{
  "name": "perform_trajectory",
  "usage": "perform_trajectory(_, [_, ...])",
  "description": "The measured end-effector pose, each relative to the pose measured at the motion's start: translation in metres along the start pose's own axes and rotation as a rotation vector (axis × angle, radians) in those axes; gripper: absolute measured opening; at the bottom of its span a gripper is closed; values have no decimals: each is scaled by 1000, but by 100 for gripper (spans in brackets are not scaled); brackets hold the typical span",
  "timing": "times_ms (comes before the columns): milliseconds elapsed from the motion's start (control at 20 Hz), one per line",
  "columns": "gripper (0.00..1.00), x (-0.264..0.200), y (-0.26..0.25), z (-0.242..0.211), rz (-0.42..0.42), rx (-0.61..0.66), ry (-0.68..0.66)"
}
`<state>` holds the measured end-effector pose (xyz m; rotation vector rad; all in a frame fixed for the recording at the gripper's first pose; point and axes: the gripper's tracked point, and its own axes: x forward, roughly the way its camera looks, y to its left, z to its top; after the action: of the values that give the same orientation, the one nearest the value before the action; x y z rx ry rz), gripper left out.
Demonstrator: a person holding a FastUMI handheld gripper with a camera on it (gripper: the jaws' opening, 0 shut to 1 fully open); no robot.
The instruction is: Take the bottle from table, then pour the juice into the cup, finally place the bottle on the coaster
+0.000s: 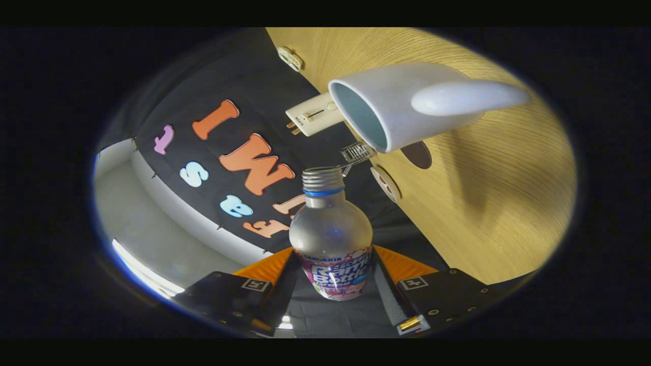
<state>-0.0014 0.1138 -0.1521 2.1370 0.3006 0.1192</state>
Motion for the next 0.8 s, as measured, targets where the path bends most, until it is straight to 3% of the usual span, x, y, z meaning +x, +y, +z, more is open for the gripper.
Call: perform_trajectory(800, [77, 2, 8, -2, 23, 18, 5])
